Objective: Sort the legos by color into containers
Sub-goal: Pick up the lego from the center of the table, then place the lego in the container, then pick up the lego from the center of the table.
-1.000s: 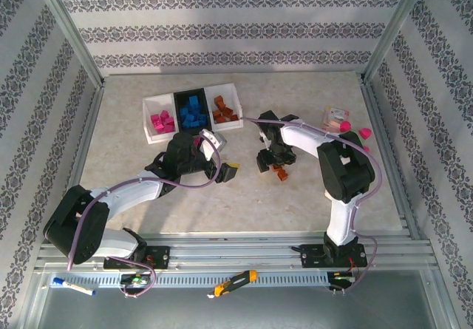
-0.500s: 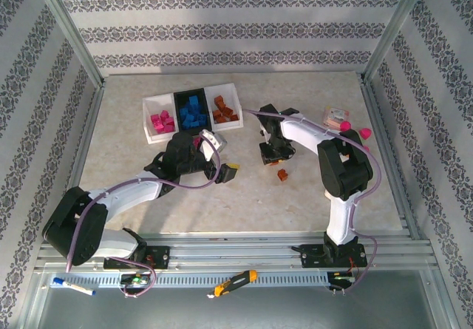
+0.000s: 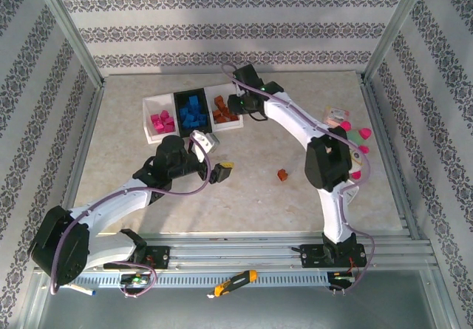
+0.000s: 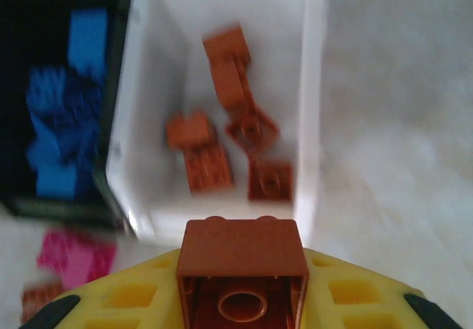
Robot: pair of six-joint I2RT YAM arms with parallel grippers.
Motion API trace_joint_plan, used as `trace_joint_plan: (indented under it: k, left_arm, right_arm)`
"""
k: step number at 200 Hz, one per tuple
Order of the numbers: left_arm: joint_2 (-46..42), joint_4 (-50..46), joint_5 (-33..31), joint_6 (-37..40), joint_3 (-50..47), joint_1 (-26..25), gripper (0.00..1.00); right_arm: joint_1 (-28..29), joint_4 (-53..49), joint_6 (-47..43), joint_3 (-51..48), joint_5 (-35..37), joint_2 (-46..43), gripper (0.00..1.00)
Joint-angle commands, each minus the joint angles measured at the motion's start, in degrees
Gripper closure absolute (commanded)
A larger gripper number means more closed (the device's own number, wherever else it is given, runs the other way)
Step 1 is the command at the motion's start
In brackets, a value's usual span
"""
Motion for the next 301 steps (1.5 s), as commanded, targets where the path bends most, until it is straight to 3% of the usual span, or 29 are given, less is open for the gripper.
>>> trace_joint_plan:
  k: [1, 30, 56, 82, 119, 166, 208, 243, 301]
  left_arm:
    - [-2.5, -2.6, -2.3, 0.8, -0.8, 0.6, 0.01]
    - [-3.3, -4.0, -2.9, 0.4, -0.8, 0.7, 0.01]
    - [-3.7, -4.2, -3.3, 0.4, -0.8, 0.6, 0.01]
    - [-3.7, -3.7, -3.5, 1.4, -0.7, 0.6, 0.01]
    - [-2.3, -3.0, -1.7, 3.5, -0.1, 0.7, 0.01]
    - [0.4, -6.9, 3.5, 5.7, 3.3, 0.5, 0.01]
    - [1.4, -12.0, 5.5, 8.1, 5.3, 0.1, 0.01]
    - [0.6, -11.9, 6.8, 7.5, 4.4, -0.1, 0.01]
    - [0.2, -12.3, 8.4, 7.0, 4.4, -0.1, 0.01]
  right_arm:
    - [0.2, 2.4, 2.6, 8.5, 4.6, 7.5, 0.68]
    - [-0.2, -0.1, 3.2, 21.8, 8.0, 16.8, 0.67]
    - [-0.7, -2.5, 2.6, 30.2, 5.7, 21.9, 0.66]
    - [-0.7, -4.0, 0.6, 31.2, 5.8, 21.0, 0.49]
    - [-1.1, -2.2, -1.4, 15.0, 6.5, 8.8, 0.32]
    - [-2.9, 1.6, -2.7, -17.8, 2.8, -14.1, 0.28]
    - [-3.6, -9.1, -9.6, -36.7, 3.2, -28.0, 0.27]
    - [-4.6, -15.4, -9.9, -45.3, 2.0, -31.8, 0.30]
    - [-5.6, -15.7, -7.6, -47.3, -1.4, -24.7, 0.41]
